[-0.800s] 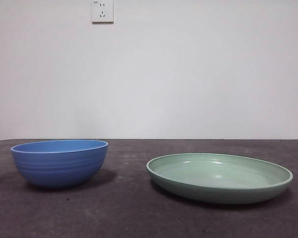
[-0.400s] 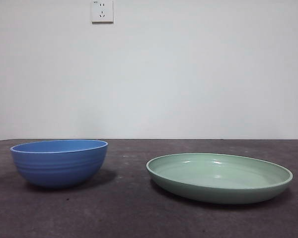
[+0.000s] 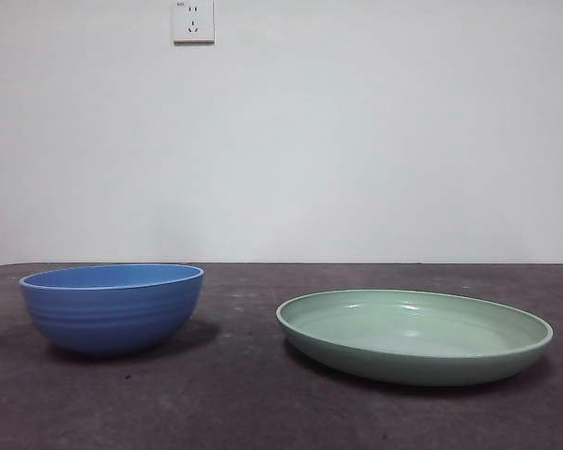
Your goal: Pick up the blue bowl, put it on the green plate, put it on desk
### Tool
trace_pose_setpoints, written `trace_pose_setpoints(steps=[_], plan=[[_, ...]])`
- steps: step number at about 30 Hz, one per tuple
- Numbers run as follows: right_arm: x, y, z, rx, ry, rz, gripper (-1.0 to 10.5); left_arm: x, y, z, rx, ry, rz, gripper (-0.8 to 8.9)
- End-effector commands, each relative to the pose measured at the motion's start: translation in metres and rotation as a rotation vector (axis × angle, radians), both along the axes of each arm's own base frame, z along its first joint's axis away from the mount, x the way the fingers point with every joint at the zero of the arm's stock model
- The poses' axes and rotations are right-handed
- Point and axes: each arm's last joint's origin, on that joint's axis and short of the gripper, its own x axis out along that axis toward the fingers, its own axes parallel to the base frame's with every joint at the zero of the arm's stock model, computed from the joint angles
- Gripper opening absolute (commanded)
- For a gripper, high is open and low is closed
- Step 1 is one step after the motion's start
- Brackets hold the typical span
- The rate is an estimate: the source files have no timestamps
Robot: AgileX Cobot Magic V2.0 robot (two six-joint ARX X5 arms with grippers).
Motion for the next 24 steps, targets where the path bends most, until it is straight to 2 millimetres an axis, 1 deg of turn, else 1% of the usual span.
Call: trace_pose_setpoints(steps=[1, 2, 4, 5, 6, 8, 9, 10, 16, 19, 24], plan=[[0.001, 0.0, 0.005, -0.02, -0.03, -0.005, 1.8, 0.002, -0.001, 0.006, 0.006, -0.039, -0.024, 0.3], [0.001, 0.0, 0.005, -0.022, -0.029, -0.007, 2.6, 0.002, -0.001, 0.006, 0.006, -0.039, -0.024, 0.37], [0.001, 0.0, 0.005, -0.022, -0.029, -0.007, 4.0, 0.002, -0.001, 0.006, 0.006, -0.038, -0.024, 1.2], [0.001, 0.0, 0.005, -0.022, -0.029, -0.007, 4.6, 0.002, -0.001, 0.006, 0.006, -0.039, -0.024, 2.05], [0.001, 0.0, 0.005, -0.022, -0.029, -0.007, 5.0, 0.002, -0.001, 0.006, 0.006, -0.039, -0.024, 3.18], [0.001, 0.0, 0.005, -0.022, -0.029, -0.007, 5.2, 0.002, -0.001, 0.006, 0.006, -0.039, -0.024, 5.19], [0.001, 0.0, 0.005, -0.022, -0.029, -0.007, 5.2, 0.002, -0.001, 0.006, 0.006, -0.039, -0.024, 5.84], [0.001, 0.0, 0.005, -0.022, -0.029, -0.007, 5.2, 0.002, -0.001, 0.006, 0.006, -0.039, -0.024, 6.05], [0.001, 0.0, 0.005, -0.022, -0.029, -0.007, 5.2, 0.006, -0.001, 0.004, 0.009, -0.023, -0.024, 5.93], [0.001, 0.0, 0.005, -0.022, -0.029, -0.006, 5.2, 0.013, -0.002, 0.0, 0.014, 0.002, -0.024, 5.93], [0.001, 0.0, 0.005, -0.022, -0.037, -0.006, 5.2, 0.034, -0.004, -0.014, 0.022, 0.086, -0.023, 5.93]])
